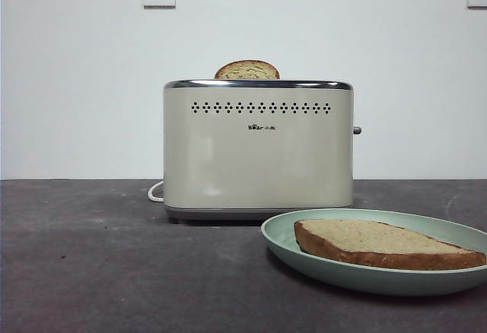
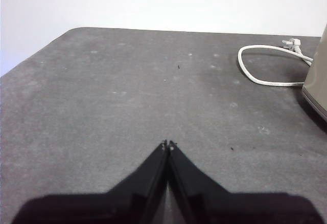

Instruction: Take the bread from the toaster,put the bread on the plate,put the plate on the table

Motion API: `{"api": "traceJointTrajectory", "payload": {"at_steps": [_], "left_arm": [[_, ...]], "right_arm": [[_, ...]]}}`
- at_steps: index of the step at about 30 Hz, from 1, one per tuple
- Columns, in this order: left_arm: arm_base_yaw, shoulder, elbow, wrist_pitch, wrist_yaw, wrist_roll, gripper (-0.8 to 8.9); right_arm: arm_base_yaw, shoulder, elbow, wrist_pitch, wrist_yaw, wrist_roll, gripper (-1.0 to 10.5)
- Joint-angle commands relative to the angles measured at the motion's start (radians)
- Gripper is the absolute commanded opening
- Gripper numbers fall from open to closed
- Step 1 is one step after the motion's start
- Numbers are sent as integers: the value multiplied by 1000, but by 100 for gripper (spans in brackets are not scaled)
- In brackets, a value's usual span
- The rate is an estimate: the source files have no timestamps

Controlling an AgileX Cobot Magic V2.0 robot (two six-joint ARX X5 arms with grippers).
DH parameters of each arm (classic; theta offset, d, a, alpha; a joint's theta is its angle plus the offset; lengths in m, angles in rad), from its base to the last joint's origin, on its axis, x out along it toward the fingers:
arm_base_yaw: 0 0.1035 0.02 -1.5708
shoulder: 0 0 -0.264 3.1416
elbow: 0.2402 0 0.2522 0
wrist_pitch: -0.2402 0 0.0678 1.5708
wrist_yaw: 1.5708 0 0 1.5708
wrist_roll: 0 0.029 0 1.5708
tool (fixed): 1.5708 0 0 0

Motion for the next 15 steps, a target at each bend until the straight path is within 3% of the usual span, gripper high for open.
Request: {"api": "traceJointTrajectory", "payload": {"at_steps": [1, 8, 12, 15], "left_arm": [[4, -3, -12, 5, -1, -6, -4], [4, -3, -12, 5, -1, -7, -4], [4, -3, -12, 5, -1, -6, -4], [4, -3, -12, 5, -1, -6, -4]], "right_arm": [[-43, -27, -6, 90, -8, -15, 1], [-135, -116, -20, 155, 20, -56, 1], [-147, -193, -103, 332, 20, -26, 1], [-147, -260, -236, 509, 21, 40, 1]]}}
